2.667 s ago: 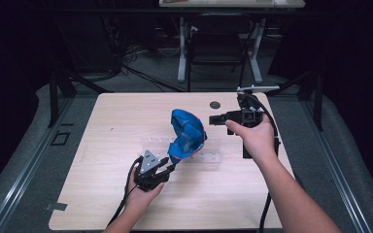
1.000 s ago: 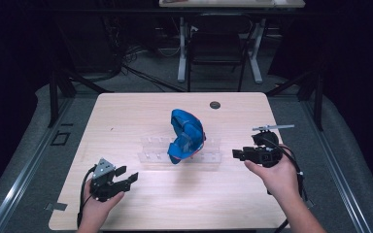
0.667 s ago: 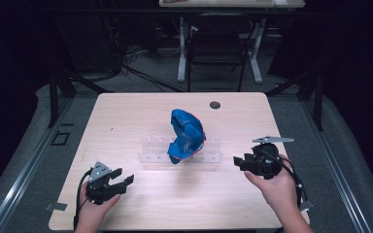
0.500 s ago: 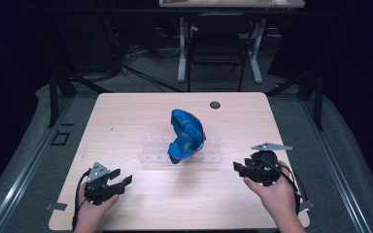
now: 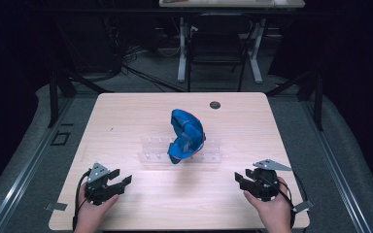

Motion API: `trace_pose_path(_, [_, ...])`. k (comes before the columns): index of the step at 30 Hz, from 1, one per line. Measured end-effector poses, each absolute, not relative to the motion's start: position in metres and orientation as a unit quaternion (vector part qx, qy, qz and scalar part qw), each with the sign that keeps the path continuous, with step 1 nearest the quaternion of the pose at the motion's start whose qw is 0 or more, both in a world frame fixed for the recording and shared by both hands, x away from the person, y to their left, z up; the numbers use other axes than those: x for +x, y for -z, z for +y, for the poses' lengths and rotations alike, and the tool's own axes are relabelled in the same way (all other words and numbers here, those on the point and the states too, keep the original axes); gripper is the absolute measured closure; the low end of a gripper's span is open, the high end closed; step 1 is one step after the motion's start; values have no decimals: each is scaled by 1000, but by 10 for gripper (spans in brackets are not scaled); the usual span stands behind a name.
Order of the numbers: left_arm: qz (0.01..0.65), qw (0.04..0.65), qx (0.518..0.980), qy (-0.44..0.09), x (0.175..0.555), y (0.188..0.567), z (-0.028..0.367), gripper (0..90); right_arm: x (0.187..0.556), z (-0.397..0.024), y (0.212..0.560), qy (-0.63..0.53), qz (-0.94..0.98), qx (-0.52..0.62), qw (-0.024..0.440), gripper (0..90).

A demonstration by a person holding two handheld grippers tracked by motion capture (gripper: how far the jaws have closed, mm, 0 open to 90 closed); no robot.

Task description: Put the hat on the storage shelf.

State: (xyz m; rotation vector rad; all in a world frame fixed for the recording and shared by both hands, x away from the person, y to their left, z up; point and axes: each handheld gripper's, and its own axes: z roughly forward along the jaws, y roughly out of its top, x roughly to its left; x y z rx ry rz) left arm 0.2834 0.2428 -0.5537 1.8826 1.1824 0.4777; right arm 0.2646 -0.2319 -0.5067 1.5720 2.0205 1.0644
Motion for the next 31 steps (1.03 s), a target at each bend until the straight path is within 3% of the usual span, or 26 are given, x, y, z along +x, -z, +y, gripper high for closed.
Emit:
trace_pose_path(13, [465,421,756,-187,282,557,236,432,261,-233,532,-396,712,541,209,529])
trace_pose_path(25, [445,422,764,-198,281,557,227,451,262,-239,546,-393,711,546,204,538])
trace_pose_path(31, [414,436,774,-201,285,546,198,464,260,-240,542,-416,697,541,221,543])
